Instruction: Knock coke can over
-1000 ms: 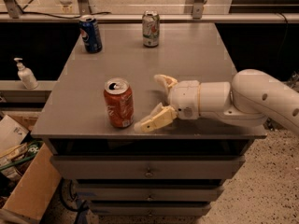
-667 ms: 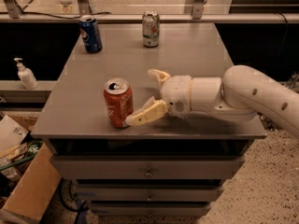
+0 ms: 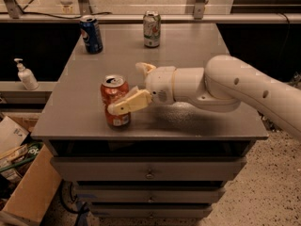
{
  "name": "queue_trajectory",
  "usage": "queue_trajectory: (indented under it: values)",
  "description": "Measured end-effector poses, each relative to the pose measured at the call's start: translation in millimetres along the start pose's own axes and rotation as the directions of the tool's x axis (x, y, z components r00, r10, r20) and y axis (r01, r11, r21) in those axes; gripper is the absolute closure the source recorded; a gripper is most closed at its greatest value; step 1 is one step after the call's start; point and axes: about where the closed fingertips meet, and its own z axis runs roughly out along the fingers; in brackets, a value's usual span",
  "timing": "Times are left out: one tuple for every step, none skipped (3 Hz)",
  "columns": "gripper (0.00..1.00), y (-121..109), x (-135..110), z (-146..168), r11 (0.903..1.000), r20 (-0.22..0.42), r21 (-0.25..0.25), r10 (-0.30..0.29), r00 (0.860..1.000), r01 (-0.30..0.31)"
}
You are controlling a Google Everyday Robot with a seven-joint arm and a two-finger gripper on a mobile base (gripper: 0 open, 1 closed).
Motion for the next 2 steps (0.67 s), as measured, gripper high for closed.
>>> queue_trajectory:
  values:
    - [0.0, -5.8, -5.1, 16.3, 0.999, -0.019, 0.013, 0.043, 0.999, -0.043]
    - [0.0, -16.9, -8.2, 29.0, 0.9974, -0.038, 0.036, 0.063, 0.997, -0.062]
